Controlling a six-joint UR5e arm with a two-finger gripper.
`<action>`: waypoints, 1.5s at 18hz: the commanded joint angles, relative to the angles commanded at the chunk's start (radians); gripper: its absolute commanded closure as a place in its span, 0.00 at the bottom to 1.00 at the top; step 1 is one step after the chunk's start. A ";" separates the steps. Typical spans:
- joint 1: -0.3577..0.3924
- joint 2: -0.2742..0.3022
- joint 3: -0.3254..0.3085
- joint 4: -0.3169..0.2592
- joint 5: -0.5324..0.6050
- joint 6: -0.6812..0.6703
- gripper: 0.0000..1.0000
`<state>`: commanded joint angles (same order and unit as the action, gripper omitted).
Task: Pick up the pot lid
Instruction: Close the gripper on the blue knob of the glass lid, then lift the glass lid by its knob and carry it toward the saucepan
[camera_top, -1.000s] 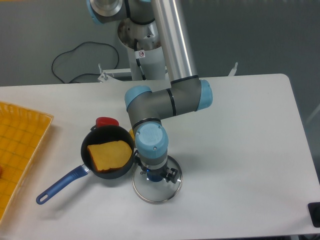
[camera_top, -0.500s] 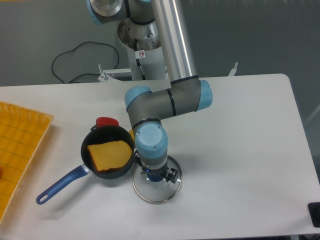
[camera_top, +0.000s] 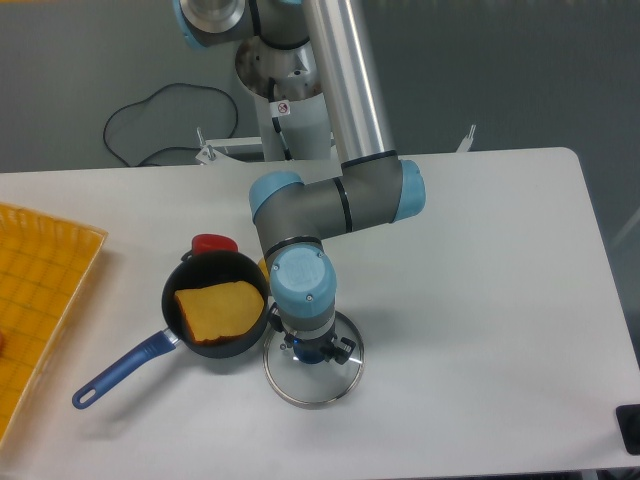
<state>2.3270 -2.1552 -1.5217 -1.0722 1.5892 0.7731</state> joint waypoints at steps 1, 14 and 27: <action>0.002 0.000 0.003 -0.005 0.000 0.002 0.64; 0.018 0.072 0.057 -0.158 0.005 0.196 0.64; 0.012 0.213 0.078 -0.314 -0.035 0.291 0.64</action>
<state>2.3393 -1.9421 -1.4434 -1.3867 1.5539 1.0646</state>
